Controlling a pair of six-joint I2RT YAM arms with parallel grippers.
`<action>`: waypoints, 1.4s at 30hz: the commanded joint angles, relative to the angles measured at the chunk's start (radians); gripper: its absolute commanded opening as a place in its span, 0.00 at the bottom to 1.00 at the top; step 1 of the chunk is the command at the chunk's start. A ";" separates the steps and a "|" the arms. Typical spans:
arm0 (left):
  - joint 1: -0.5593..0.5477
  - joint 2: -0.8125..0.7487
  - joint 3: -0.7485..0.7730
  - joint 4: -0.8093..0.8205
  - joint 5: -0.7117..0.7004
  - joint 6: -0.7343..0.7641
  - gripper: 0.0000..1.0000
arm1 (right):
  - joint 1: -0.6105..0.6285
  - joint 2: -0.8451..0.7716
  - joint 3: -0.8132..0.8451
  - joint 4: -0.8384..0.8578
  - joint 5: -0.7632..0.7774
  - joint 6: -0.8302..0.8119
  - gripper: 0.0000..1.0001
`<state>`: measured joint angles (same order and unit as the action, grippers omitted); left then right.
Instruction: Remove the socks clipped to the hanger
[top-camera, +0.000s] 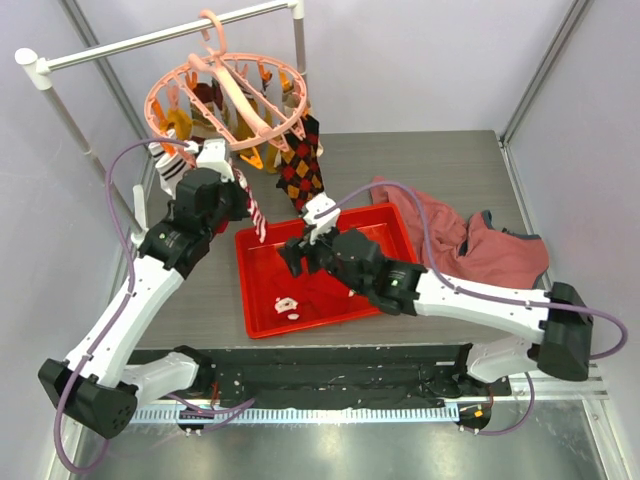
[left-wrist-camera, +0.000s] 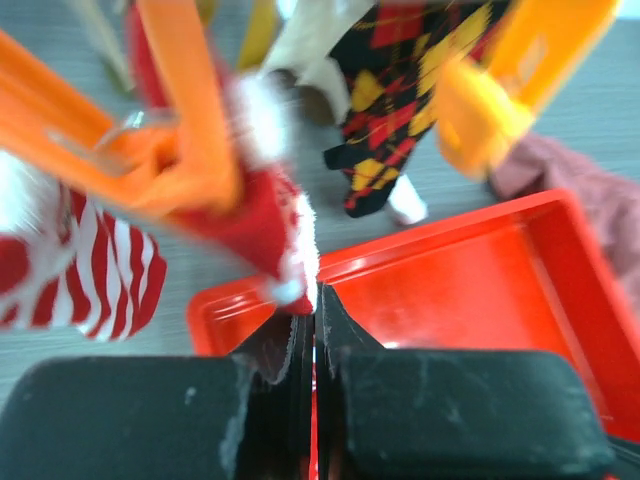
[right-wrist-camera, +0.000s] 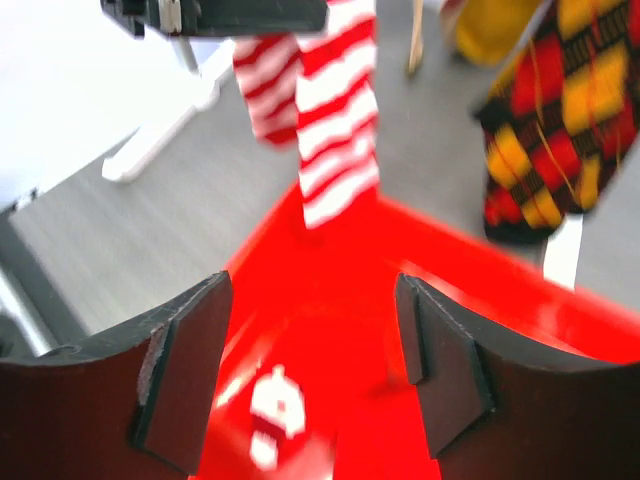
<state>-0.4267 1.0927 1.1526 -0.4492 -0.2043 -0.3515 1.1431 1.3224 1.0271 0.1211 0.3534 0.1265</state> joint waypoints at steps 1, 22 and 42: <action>0.003 -0.019 0.093 -0.034 0.092 -0.067 0.00 | 0.000 0.115 0.073 0.314 0.041 -0.120 0.75; 0.003 -0.011 0.194 -0.141 0.105 -0.158 0.48 | -0.005 0.373 0.291 0.361 0.180 -0.149 0.01; 0.003 0.015 0.420 -0.296 -0.121 -0.113 0.70 | -0.008 0.319 0.271 0.328 0.108 -0.097 0.01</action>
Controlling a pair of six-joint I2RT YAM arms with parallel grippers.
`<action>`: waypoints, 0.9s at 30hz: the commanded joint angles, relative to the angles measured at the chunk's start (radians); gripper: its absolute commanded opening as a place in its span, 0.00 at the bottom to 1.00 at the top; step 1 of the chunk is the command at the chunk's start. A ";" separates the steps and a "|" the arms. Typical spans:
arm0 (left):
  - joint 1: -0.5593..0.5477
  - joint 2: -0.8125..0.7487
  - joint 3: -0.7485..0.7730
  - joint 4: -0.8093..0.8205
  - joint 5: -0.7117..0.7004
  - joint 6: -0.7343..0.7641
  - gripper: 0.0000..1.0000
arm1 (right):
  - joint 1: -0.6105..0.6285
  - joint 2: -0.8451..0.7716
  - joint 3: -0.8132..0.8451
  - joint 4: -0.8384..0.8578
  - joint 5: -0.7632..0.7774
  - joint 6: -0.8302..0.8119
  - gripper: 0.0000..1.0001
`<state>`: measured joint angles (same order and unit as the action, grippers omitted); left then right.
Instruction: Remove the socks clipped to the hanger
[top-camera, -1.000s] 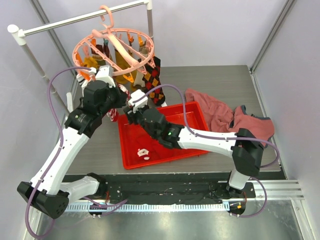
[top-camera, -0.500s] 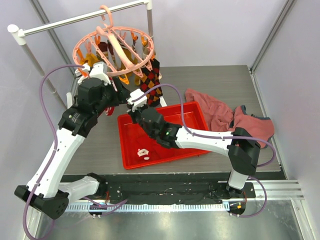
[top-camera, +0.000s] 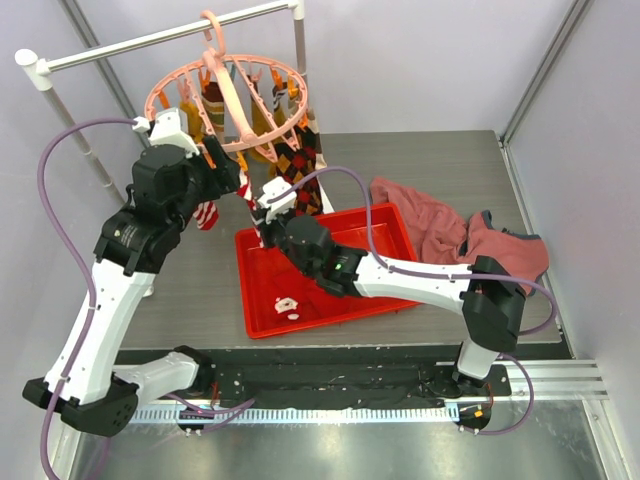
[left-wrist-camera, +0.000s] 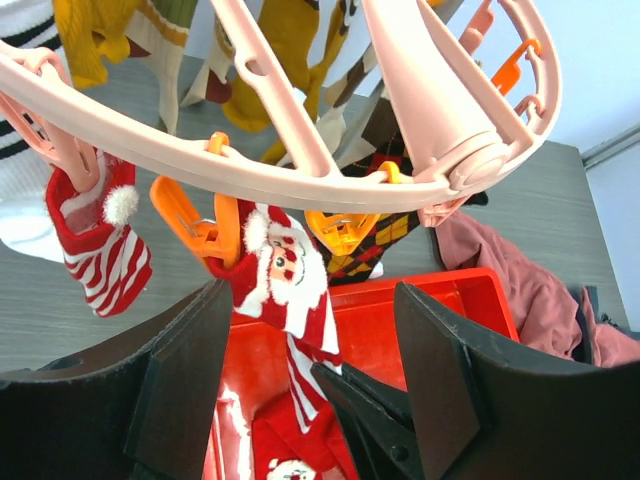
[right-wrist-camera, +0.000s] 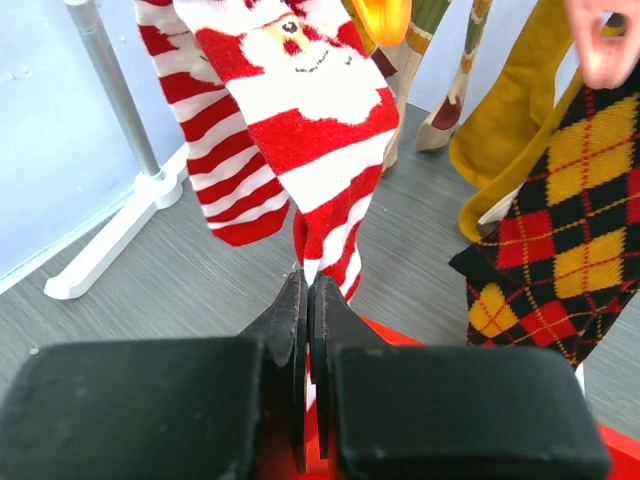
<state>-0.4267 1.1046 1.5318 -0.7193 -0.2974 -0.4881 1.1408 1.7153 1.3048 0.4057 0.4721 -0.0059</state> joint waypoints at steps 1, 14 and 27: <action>0.003 0.003 0.039 -0.029 -0.038 0.034 0.70 | -0.007 -0.077 -0.013 0.044 -0.010 0.046 0.01; 0.029 0.043 0.068 -0.032 -0.104 0.025 0.66 | -0.018 -0.114 -0.058 0.051 -0.039 0.089 0.01; 0.091 0.066 0.064 0.050 -0.049 -0.032 0.64 | -0.027 -0.126 -0.065 0.042 -0.050 0.093 0.01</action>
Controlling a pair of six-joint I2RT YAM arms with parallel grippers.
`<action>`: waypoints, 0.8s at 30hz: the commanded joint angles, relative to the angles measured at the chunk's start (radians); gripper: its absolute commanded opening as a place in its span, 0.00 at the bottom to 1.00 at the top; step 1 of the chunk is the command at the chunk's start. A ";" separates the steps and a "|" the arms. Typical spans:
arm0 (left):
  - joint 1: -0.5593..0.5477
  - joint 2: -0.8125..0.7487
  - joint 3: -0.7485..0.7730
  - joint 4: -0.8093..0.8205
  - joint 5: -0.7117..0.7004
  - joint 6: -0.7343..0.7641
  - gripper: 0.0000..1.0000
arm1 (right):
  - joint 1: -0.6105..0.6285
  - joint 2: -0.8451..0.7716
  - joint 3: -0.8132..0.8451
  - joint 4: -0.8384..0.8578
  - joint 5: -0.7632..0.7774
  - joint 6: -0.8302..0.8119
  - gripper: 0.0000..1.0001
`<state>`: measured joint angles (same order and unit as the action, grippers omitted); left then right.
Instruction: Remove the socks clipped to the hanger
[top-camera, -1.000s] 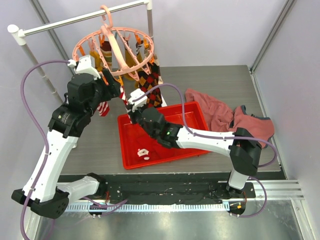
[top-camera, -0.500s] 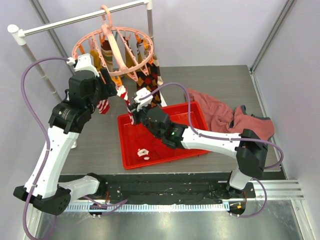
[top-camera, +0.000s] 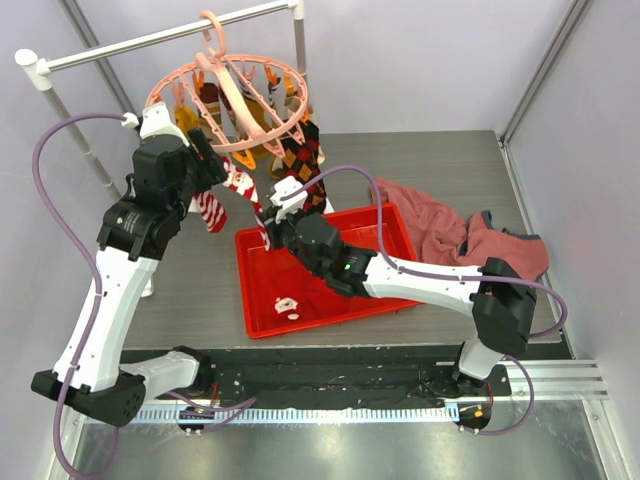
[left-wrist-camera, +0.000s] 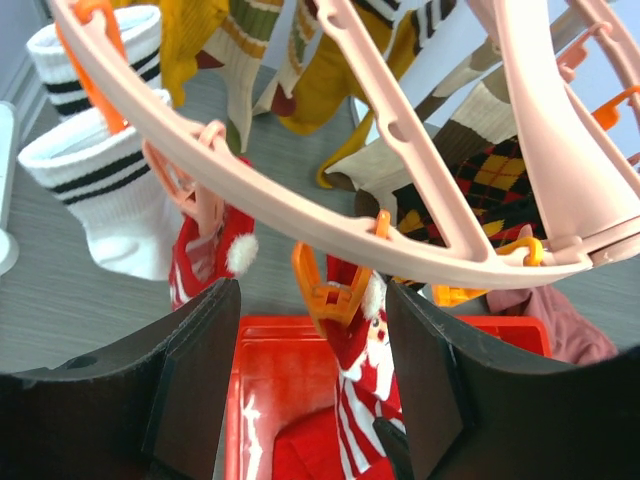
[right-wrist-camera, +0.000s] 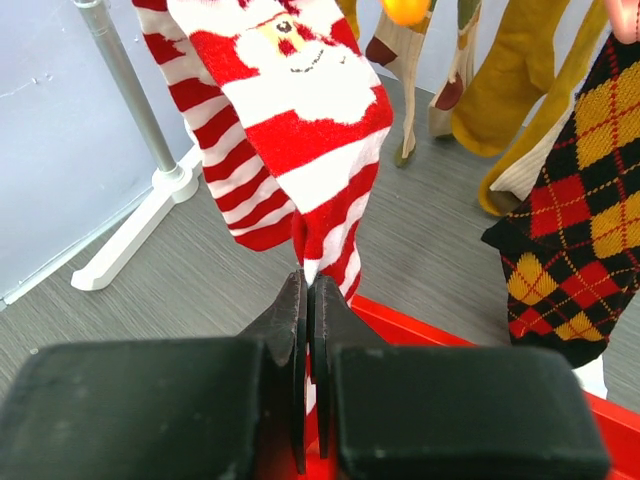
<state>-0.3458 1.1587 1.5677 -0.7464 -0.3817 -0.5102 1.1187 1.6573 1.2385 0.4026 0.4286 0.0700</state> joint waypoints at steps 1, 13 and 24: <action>0.008 0.015 0.019 0.085 0.046 -0.002 0.64 | -0.003 -0.070 0.001 0.047 -0.008 0.017 0.01; 0.008 0.027 -0.020 0.168 0.053 0.038 0.39 | -0.007 -0.093 -0.019 0.050 -0.008 0.022 0.01; 0.008 0.032 -0.029 0.167 0.076 0.029 0.00 | -0.011 -0.140 -0.050 0.013 -0.007 0.057 0.01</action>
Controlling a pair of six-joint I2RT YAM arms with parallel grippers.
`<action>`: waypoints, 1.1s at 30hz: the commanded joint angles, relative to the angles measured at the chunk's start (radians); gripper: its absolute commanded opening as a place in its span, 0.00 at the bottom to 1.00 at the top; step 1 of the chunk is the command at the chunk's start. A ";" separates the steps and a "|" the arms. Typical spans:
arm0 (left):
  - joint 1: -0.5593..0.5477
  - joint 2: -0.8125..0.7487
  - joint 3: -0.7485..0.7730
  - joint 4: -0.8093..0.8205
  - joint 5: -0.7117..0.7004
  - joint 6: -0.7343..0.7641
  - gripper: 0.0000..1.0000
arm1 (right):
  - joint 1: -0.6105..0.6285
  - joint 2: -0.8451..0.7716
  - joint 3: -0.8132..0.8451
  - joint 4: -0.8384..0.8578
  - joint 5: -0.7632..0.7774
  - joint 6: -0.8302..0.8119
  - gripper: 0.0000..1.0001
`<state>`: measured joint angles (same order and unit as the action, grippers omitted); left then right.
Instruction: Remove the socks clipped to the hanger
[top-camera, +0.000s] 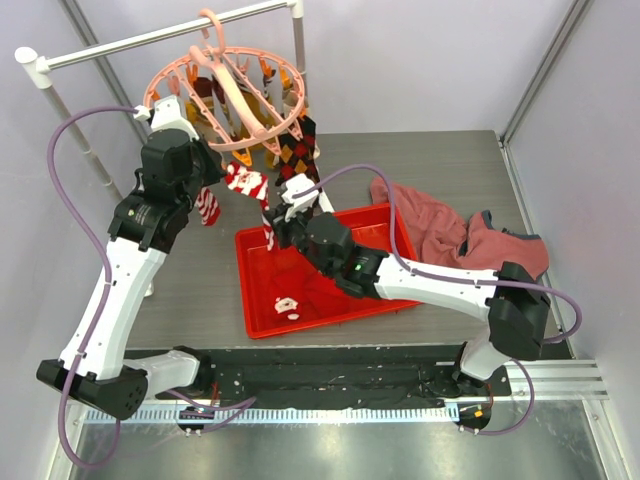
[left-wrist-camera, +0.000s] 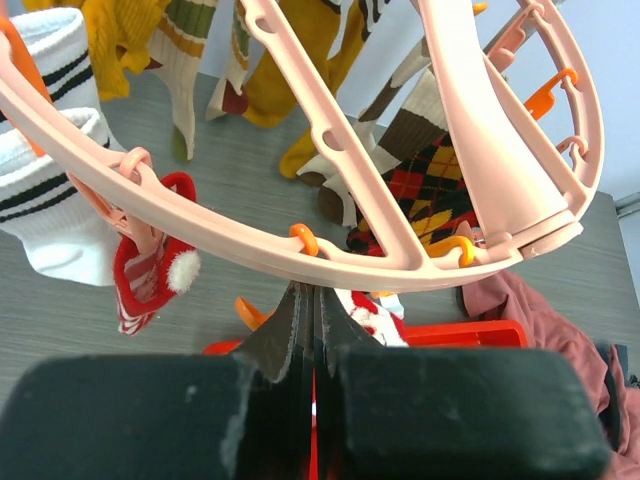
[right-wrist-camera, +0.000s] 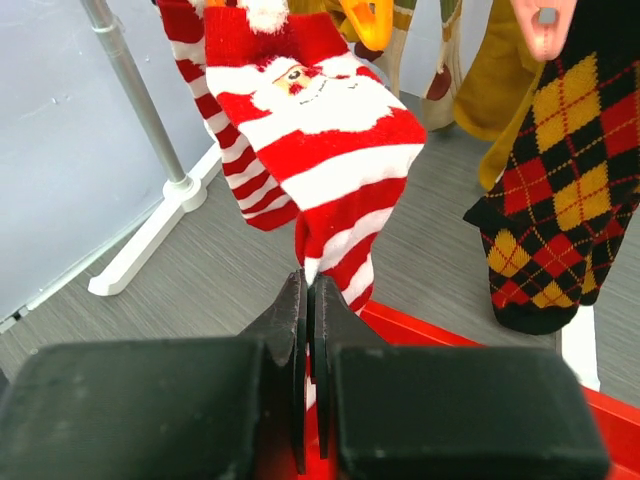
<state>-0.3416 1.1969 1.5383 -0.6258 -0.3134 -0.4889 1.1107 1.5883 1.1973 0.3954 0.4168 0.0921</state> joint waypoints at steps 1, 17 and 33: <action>0.006 -0.007 0.000 0.043 0.010 0.009 0.00 | -0.002 -0.077 -0.008 0.004 0.004 0.049 0.01; 0.006 -0.011 0.039 -0.009 0.128 -0.033 0.52 | -0.011 -0.200 -0.085 -0.211 -0.023 0.112 0.01; 0.006 -0.048 -0.044 0.061 0.066 -0.020 0.68 | -0.011 -0.191 -0.031 -0.217 -0.052 0.129 0.01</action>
<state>-0.3416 1.1786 1.5375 -0.6708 -0.2394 -0.5194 1.1019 1.4059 1.1091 0.1528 0.3786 0.2035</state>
